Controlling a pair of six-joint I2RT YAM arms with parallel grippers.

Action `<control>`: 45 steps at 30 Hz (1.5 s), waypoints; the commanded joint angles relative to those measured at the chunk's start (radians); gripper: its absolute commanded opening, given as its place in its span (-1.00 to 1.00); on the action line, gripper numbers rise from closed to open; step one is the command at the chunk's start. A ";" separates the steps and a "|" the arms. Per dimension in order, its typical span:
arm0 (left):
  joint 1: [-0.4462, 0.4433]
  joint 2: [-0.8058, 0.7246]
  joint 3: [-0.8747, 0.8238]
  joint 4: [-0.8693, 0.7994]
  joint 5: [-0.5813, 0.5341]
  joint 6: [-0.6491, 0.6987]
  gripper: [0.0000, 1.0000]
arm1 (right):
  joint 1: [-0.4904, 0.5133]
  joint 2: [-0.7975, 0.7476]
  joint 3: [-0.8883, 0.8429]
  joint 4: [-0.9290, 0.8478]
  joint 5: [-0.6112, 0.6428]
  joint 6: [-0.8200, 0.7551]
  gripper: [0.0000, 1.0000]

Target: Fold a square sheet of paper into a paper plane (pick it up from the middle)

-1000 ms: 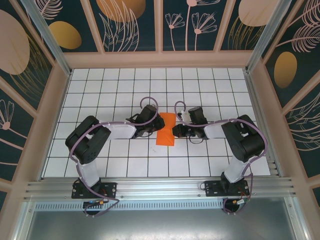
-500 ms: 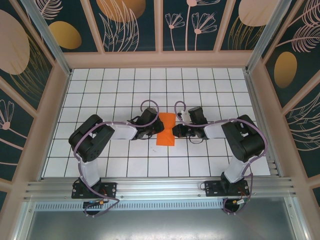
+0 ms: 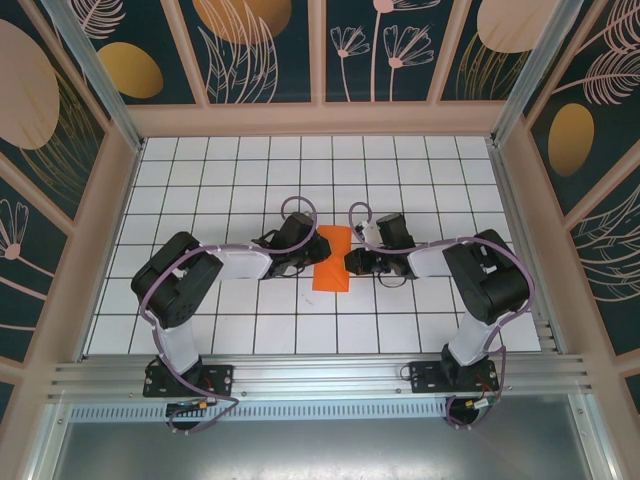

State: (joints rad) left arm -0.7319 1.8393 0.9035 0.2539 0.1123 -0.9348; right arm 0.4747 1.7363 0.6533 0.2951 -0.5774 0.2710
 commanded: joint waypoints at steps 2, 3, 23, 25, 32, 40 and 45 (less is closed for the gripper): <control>0.003 0.025 -0.001 0.040 0.036 0.008 -0.61 | 0.025 0.074 0.005 -0.013 0.073 -0.011 -0.75; 0.003 0.034 -0.003 0.041 0.033 0.004 -0.61 | 0.024 0.075 0.005 -0.013 0.070 -0.010 -0.74; 0.003 0.062 -0.031 0.052 0.030 -0.013 -0.66 | 0.049 -0.303 -0.028 -0.154 0.045 0.099 -0.39; 0.003 0.063 -0.026 0.049 0.031 -0.012 -0.66 | 0.076 -0.282 -0.032 -0.132 0.022 0.117 -0.56; 0.003 0.071 -0.016 0.038 0.035 -0.005 -0.66 | 0.160 -0.148 0.000 -0.096 -0.017 0.136 -0.81; 0.002 0.064 -0.022 0.034 0.032 -0.003 -0.66 | 0.153 -0.042 0.033 -0.166 0.012 0.093 -0.83; 0.002 0.070 -0.021 0.024 0.021 0.000 -0.67 | 0.134 -0.038 -0.002 -0.175 -0.003 0.091 -0.80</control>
State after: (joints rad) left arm -0.7319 1.8843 0.8845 0.2993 0.1337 -0.9398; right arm 0.6209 1.6852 0.6651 0.1509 -0.5686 0.3809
